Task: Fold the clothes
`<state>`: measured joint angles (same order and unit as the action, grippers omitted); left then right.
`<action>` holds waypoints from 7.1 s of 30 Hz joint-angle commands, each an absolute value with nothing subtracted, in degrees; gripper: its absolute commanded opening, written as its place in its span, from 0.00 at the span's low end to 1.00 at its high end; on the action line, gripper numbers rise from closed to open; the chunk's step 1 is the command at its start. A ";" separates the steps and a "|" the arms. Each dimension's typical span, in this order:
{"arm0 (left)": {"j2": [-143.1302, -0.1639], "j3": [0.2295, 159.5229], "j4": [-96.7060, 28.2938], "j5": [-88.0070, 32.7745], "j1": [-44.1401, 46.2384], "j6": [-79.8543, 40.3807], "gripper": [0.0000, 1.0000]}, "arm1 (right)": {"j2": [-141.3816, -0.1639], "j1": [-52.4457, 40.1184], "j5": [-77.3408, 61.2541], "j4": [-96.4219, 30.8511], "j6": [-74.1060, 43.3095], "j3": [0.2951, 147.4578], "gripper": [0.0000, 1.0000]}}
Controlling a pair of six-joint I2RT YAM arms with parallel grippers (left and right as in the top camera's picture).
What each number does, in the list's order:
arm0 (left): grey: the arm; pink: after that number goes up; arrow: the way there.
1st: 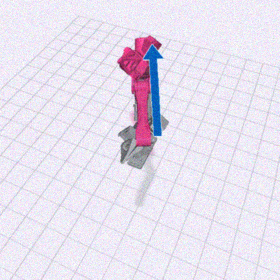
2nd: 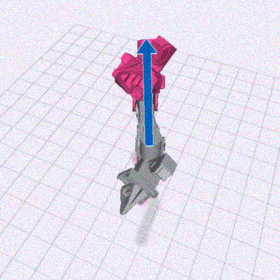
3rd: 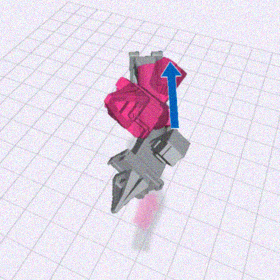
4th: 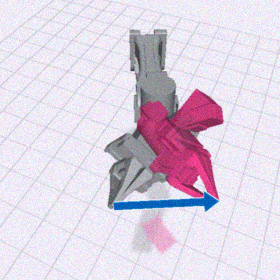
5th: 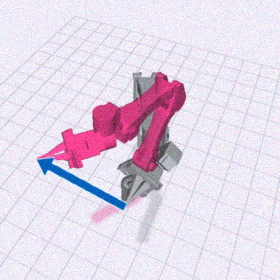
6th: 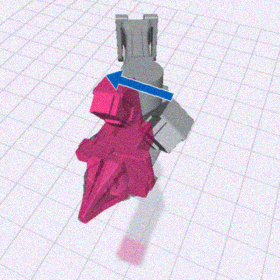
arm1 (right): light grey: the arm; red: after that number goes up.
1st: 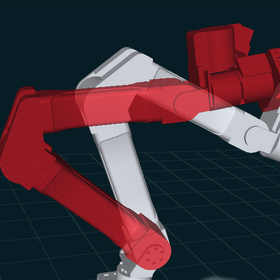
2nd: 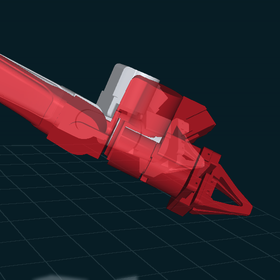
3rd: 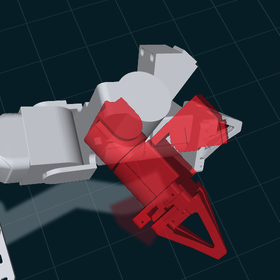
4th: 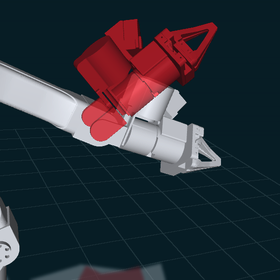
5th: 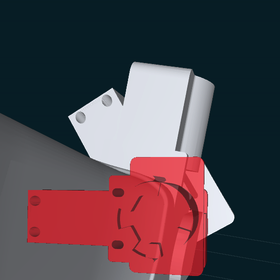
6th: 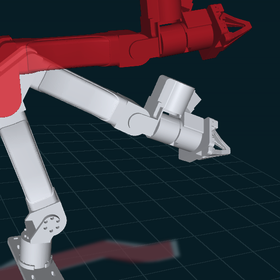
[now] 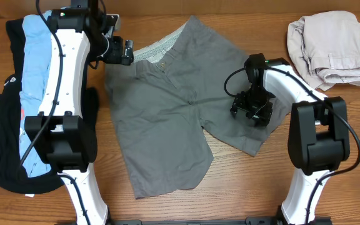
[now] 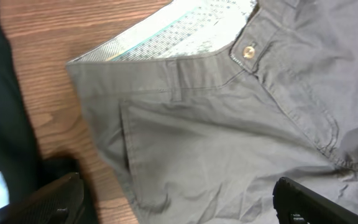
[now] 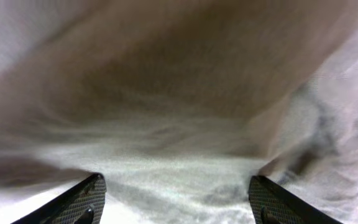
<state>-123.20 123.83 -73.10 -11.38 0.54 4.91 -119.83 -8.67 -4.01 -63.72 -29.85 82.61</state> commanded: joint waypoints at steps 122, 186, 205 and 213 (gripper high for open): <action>-151.09 142.89 -67.92 13.02 3.09 -7.22 1.00 | -114.89 3.95 -16.25 -56.93 -16.80 88.62 0.95; -145.84 175.15 -95.53 -7.07 2.98 1.76 1.00 | -100.64 -12.34 -22.15 -46.24 -17.82 55.64 0.37; -145.93 175.13 -95.92 -7.16 3.09 1.74 1.00 | -100.66 13.82 -17.34 -50.26 -16.29 56.38 0.04; -145.95 172.70 -95.50 -7.14 3.92 1.78 1.00 | -100.66 23.05 -18.11 -56.47 -13.15 64.20 0.41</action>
